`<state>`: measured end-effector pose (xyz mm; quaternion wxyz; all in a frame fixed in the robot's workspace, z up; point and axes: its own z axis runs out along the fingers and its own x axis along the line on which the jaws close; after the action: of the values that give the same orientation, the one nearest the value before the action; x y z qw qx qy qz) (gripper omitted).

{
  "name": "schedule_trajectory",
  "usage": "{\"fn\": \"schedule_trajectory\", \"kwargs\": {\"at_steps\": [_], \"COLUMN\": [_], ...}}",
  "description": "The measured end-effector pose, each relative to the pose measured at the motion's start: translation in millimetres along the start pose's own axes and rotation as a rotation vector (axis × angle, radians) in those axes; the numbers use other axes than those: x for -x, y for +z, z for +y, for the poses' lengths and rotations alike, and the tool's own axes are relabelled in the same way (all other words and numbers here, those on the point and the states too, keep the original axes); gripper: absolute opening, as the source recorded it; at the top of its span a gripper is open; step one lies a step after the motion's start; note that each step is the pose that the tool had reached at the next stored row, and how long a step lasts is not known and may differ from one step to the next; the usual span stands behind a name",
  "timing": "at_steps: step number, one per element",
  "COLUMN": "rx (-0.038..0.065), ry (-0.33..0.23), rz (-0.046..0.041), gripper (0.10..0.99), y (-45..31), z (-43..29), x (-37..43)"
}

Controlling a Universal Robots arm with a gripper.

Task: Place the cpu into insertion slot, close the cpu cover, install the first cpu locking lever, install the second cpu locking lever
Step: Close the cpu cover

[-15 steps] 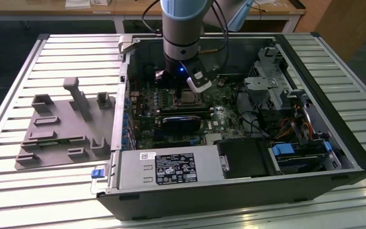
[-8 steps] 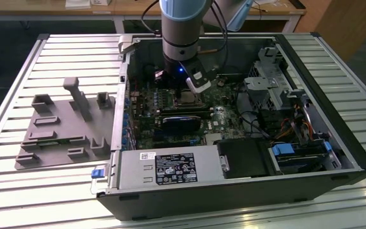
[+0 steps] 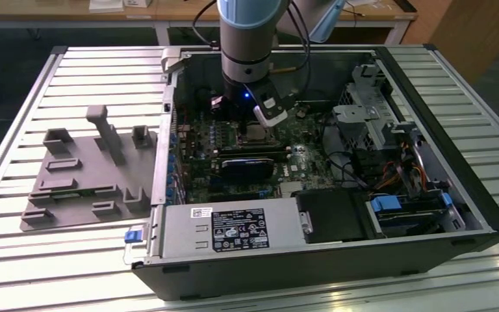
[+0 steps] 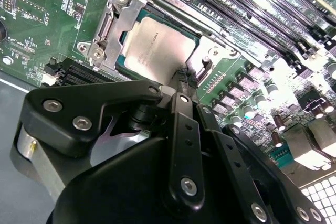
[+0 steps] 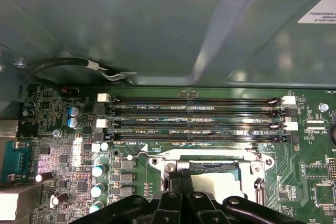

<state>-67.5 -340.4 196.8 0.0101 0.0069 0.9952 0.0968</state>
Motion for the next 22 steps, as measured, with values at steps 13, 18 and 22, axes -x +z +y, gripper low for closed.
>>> {"fn": "schedule_trajectory", "kwargs": {"at_steps": [13, 18, 22], "rx": [0.001, 0.002, 0.004], "ry": [0.000, 0.000, -0.001], "rz": [-0.0005, -0.0022, -0.0048], "gripper": [0.102, 0.102, 0.102], "y": [-1.4, -2.5, -2.6], "z": [0.4, 0.5, 0.5], "x": [6.6, 2.1, -2.5]}}
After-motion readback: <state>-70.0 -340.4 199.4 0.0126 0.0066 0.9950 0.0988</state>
